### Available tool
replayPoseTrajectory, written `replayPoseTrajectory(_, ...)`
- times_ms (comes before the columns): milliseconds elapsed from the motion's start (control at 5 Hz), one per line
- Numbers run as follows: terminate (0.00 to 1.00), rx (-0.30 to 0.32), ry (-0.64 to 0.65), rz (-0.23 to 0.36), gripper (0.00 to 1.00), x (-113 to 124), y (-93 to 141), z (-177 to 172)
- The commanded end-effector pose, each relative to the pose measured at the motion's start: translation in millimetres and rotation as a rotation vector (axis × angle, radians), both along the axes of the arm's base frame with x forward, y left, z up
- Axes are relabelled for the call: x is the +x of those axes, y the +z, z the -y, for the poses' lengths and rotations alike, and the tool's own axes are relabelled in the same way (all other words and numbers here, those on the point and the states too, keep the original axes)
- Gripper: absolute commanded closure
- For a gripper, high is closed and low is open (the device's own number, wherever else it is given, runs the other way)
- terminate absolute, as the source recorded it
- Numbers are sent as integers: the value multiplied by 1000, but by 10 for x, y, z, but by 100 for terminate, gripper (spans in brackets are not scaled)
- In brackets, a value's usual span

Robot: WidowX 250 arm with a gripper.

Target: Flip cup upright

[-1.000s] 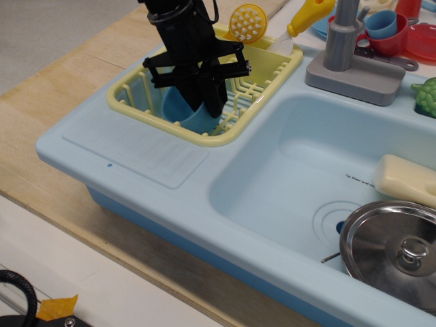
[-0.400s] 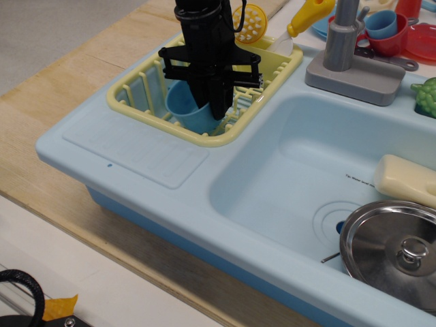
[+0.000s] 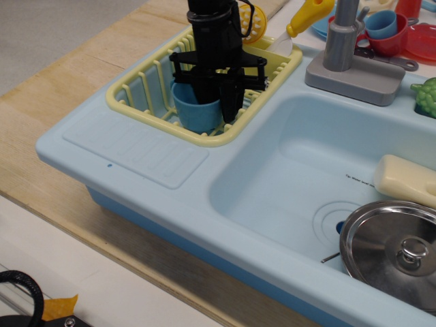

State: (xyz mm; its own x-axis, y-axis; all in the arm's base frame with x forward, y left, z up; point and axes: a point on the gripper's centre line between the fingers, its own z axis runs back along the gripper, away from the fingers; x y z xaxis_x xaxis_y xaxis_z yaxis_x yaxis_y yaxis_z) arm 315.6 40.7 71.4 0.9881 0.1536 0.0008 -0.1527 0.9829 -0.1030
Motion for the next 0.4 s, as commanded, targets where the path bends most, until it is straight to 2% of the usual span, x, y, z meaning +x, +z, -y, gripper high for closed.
replayPoseTrajectory(0, 0, 0, -4, 6, 0, 5, 31, -12)
replayPoseTrajectory(200, 100, 0, -4, 6, 0, 5, 31, -12)
